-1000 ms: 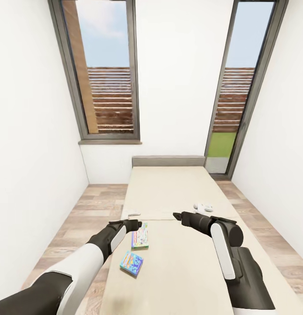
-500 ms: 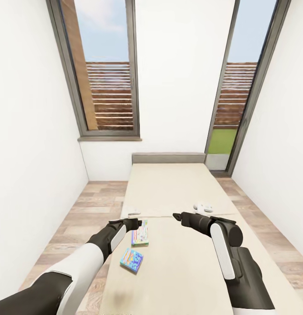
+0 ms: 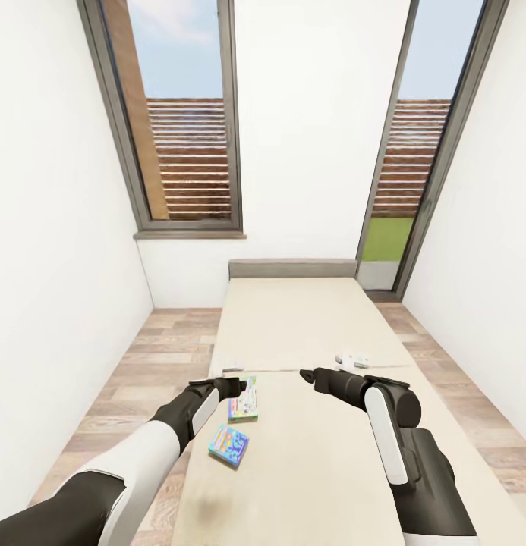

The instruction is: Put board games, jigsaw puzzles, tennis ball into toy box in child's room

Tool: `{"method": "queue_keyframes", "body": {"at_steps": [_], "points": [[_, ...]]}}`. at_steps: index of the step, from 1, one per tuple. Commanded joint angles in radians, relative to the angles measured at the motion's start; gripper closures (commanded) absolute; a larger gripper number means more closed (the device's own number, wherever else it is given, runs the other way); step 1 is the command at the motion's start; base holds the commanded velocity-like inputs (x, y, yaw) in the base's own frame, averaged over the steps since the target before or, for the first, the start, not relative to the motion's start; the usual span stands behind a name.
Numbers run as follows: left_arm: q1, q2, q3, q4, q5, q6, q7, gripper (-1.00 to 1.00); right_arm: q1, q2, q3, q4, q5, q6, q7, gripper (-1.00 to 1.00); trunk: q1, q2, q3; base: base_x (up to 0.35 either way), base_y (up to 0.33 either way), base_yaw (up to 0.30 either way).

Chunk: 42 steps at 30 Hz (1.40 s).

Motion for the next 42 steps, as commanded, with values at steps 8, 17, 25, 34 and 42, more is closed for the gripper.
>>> {"method": "queue_keyframes", "body": {"at_steps": [8,17,25,34,42], "points": [[-0.001,0.0,-0.005,-0.038,0.01,0.007,0.021,-1.0,-0.001,0.001,-0.002,-0.001,-0.005,0.006,-0.003,-1.0,0.001,-0.002,-0.016,0.0,0.0,0.0],[-0.001,0.0,-0.003,-0.043,0.014,0.005,0.098,-1.0,-0.001,0.001,-0.001,-0.001,-0.005,0.006,-0.003,-1.0,0.001,-0.002,-0.03,0.0,0.0,0.0],[-0.001,0.0,-0.002,-0.044,0.016,-0.002,0.11,-1.0,-0.001,0.001,-0.002,-0.001,-0.005,0.006,-0.003,-1.0,0.001,-0.002,-0.043,0.0,0.0,0.0],[-0.001,0.0,-0.004,-0.044,0.016,-0.003,0.112,-1.0,-0.001,0.0,-0.003,-0.001,-0.005,0.006,-0.003,-1.0,0.001,-0.002,-0.058,0.0,0.0,0.0],[-0.001,0.0,-0.005,-0.044,0.017,-0.013,0.112,-1.0,-0.002,-0.011,-0.034,-0.005,-0.028,0.018,0.041,-1.0,0.001,-0.002,-0.071,0.0,0.0,0.0]]}}
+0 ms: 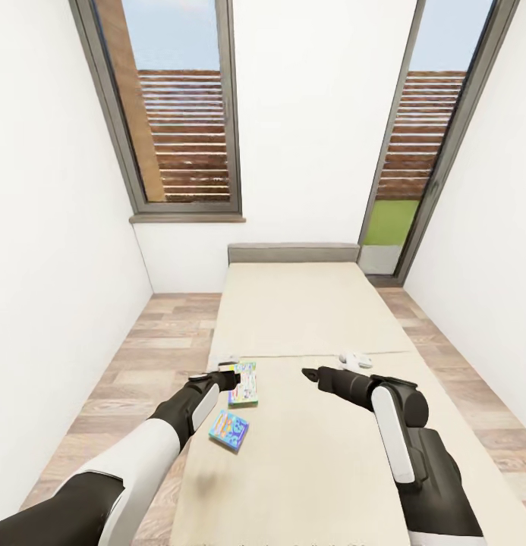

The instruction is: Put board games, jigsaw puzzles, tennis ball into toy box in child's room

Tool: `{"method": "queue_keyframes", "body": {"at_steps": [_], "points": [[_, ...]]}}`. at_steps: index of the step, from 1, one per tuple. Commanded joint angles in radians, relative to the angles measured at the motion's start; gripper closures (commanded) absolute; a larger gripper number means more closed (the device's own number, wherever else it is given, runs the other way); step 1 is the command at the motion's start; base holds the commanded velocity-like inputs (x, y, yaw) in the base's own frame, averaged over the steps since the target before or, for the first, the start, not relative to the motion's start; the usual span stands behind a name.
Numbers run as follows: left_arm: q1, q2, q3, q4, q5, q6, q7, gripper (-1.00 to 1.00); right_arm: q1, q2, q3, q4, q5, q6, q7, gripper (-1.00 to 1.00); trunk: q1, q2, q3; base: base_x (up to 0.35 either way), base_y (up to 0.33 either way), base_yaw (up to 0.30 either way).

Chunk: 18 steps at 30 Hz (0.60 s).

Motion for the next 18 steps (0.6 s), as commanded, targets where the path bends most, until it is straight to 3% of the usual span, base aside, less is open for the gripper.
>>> {"method": "queue_keyframes", "body": {"at_steps": [1,5,8,10,14,18], "points": [[-0.001,0.0,-0.006,-0.001,0.01,0.004,0.008,-1.0,-0.001,-0.005,-0.016,-0.001,-0.013,0.005,0.022,-1.0,0.001,-0.002,-0.004,0.0,0.0,0.0],[-0.001,0.0,-0.006,-0.001,0.01,0.003,0.008,-1.0,0.0,-0.052,-0.088,-0.002,-0.092,0.005,0.19,-1.0,0.001,-0.002,-0.01,0.0,0.0,0.0],[-0.001,0.0,-0.006,-0.001,0.01,0.003,0.008,-1.0,0.0,-0.135,-0.135,-0.001,-0.139,0.005,0.404,-1.0,0.001,-0.002,-0.015,0.0,0.0,0.0],[-0.001,0.0,-0.006,-0.001,0.011,0.001,0.008,-1.0,0.0,-0.175,-0.146,0.001,-0.15,0.002,0.502,-1.0,0.001,-0.002,-0.019,0.0,0.0,0.0],[-0.001,0.0,-0.006,-0.001,0.011,-0.004,0.008,-1.0,0.001,-0.205,-0.155,0.002,-0.157,-0.003,0.578,-1.0,0.001,-0.002,-0.025,0.0,0.0,0.0],[-0.001,0.0,-0.006,-0.001,0.01,-0.006,0.008,-1.0,0.002,-0.213,-0.157,0.003,-0.158,-0.004,0.602,-1.0,0.001,-0.002,-0.032,0.0,0.0,0.0]]}}
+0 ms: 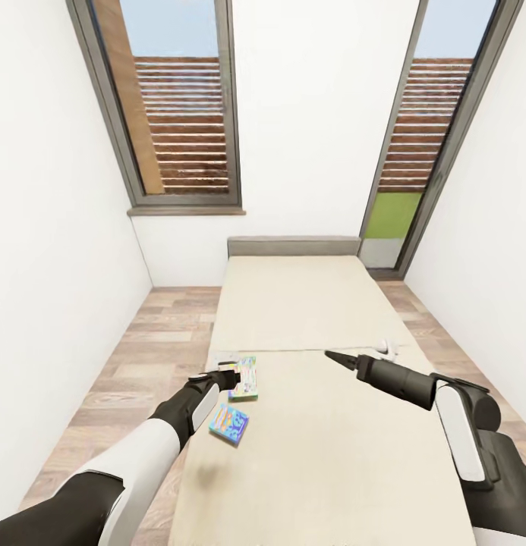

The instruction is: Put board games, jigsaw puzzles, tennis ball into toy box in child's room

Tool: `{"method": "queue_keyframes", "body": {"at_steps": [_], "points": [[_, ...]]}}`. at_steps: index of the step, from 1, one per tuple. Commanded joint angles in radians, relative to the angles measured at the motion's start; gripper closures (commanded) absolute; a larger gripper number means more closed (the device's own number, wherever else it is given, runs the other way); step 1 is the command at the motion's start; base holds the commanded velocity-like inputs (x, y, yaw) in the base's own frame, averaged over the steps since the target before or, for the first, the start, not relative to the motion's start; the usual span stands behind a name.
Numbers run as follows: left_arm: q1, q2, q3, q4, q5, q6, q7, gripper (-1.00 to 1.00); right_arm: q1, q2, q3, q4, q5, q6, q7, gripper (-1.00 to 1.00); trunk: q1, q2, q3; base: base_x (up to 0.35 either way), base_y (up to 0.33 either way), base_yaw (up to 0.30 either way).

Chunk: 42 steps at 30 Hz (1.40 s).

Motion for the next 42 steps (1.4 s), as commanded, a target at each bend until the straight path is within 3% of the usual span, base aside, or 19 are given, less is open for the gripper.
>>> {"method": "queue_keyframes", "body": {"at_steps": [1,42], "points": [[-0.001,0.0,-0.006,-0.001,0.01,0.004,0.009,-1.0,-0.001,-0.001,-0.001,0.0,0.005,0.005,0.01,-1.0,0.001,-0.002,-0.004,0.0,0.0,0.0],[-0.001,0.0,-0.008,-0.001,0.01,0.004,0.005,-1.0,-0.001,-0.001,0.004,0.003,0.005,0.005,0.012,-1.0,0.001,-0.002,-0.071,0.0,0.0,0.0]]}}
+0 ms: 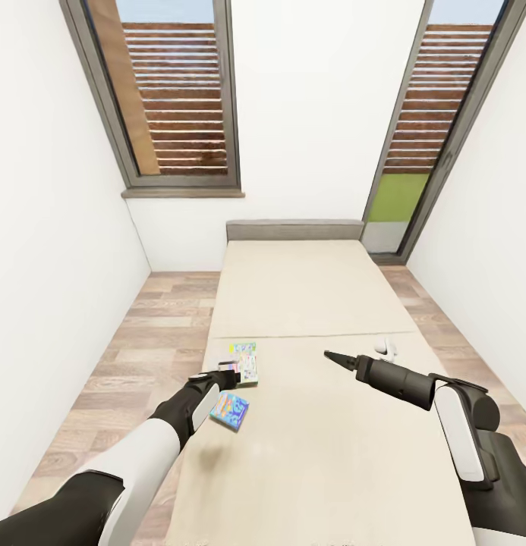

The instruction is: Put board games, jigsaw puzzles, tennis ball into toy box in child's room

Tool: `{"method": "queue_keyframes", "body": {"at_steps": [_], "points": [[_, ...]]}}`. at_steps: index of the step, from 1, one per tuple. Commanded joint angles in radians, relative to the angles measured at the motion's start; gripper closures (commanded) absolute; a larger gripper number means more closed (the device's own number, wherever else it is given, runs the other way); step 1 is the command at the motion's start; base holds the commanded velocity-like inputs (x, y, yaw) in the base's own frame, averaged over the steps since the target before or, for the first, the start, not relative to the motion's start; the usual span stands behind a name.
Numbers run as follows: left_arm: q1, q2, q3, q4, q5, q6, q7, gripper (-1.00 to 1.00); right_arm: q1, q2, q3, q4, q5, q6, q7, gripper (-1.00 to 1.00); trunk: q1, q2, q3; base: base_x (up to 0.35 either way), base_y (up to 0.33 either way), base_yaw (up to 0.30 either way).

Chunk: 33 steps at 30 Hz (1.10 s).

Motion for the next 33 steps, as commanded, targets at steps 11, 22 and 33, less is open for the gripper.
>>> {"method": "queue_keyframes", "body": {"at_steps": [11,22,33], "points": [[-0.001,0.0,-0.006,-0.001,0.01,0.004,0.008,-1.0,-0.001,0.0,-0.003,-0.001,0.005,0.004,0.007,-1.0,0.001,-0.002,-0.02,0.0,0.0,0.0],[-0.001,0.0,-0.006,-0.001,0.01,0.004,0.008,-1.0,-0.001,0.001,0.0,-0.001,0.006,0.004,0.007,-1.0,0.001,-0.002,-0.038,0.0,0.0,0.0],[-0.001,0.0,-0.006,-0.008,0.011,0.013,0.008,-1.0,-0.001,0.004,0.006,-0.001,0.006,0.001,0.004,-1.0,0.001,-0.002,-0.056,0.0,0.0,0.0]]}}
